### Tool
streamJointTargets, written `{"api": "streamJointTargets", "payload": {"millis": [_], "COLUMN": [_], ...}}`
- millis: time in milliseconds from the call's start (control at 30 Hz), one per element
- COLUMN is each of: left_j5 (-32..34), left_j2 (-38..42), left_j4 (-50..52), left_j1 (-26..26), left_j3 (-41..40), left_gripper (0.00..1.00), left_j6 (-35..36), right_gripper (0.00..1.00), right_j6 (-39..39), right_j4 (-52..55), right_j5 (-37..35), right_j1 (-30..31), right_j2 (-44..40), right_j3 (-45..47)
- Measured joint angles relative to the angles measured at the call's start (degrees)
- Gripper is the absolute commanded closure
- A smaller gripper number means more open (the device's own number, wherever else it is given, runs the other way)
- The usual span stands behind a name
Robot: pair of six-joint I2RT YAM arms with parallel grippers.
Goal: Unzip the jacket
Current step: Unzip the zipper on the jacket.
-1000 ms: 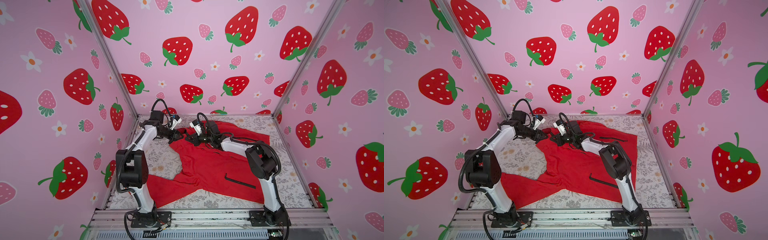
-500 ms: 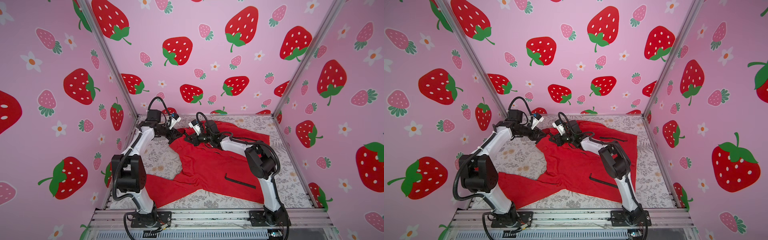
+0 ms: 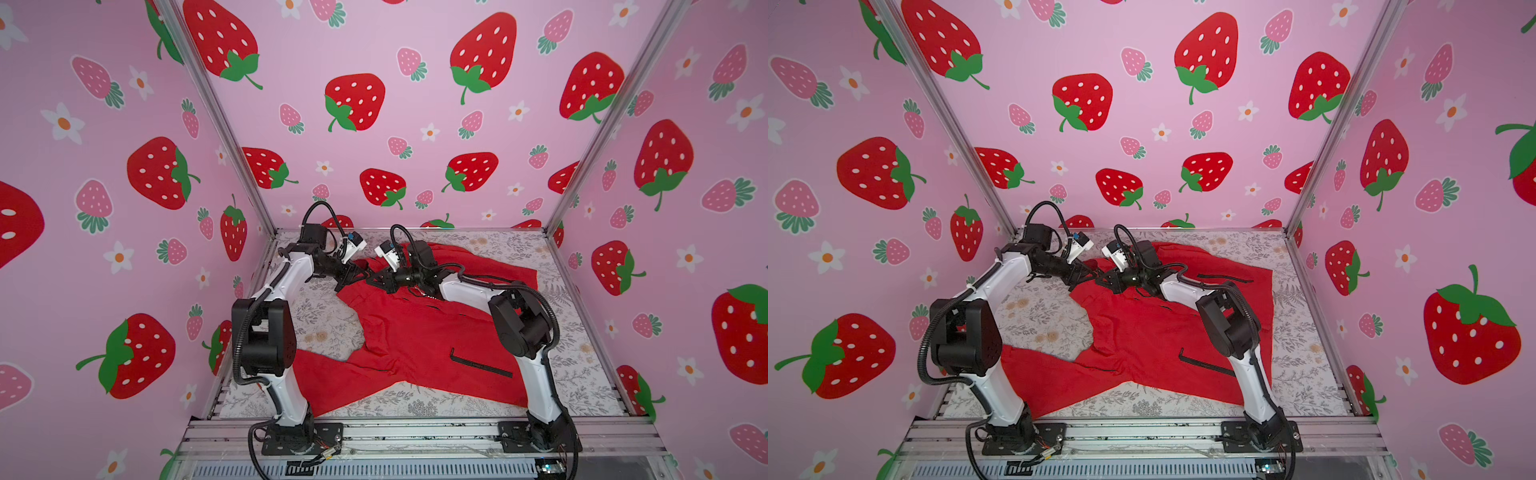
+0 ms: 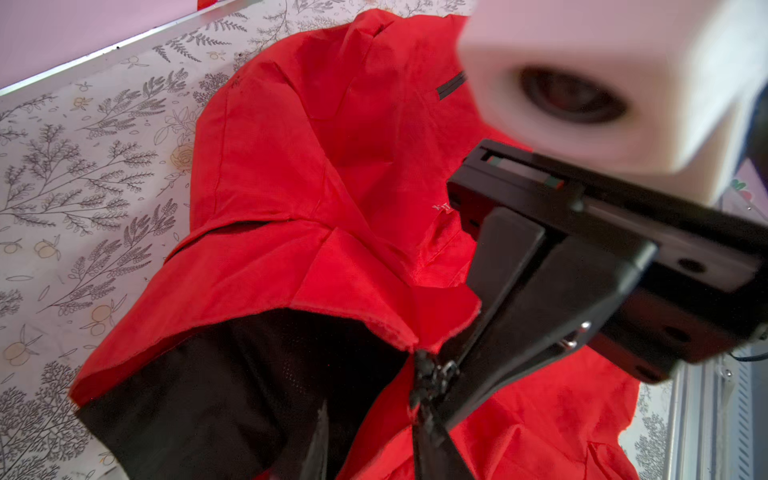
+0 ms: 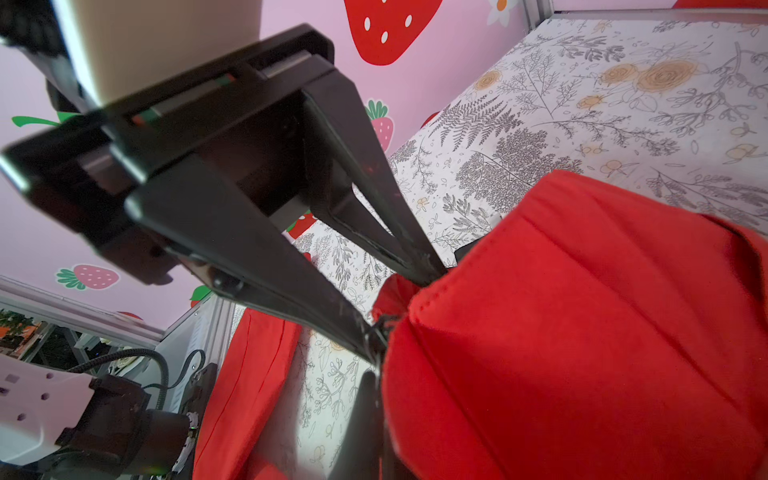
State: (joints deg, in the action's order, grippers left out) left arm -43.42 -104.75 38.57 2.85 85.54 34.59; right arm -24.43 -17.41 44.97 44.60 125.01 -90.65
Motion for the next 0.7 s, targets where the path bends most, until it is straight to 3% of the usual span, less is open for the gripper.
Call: {"api": "streamJointTargets", "payload": {"millis": [133,300,500,700], "left_j5": [-0.31,-0.07,1.97,5.29], "left_j2": [0.02,0.02,0.13,0.59], "left_j4": [0.5,1.11,-0.68,-5.51], "left_j1": [0.72,1.29,1.33,1.16], "left_j3": [0.0,-0.02,-1.36,-6.16], "left_gripper": [0.78,1.0,1.0,1.0], "left_j6": [0.26,0.0,-4.04,-17.11], "right_gripper": [1.0,1.0,1.0,1.0], "right_j6": [-0.24,-1.38,-5.31,-9.88], "right_j4": [0.15,0.37,0.87,5.18], "right_j5": [0.11,0.15,0.46,-2.6], "right_j1": [0.0,-0.02,-0.11,0.31], "right_j2": [0.31,0.61,2.93,4.02], "right_j3": [-0.07,-0.17,-2.36,-3.23]}}
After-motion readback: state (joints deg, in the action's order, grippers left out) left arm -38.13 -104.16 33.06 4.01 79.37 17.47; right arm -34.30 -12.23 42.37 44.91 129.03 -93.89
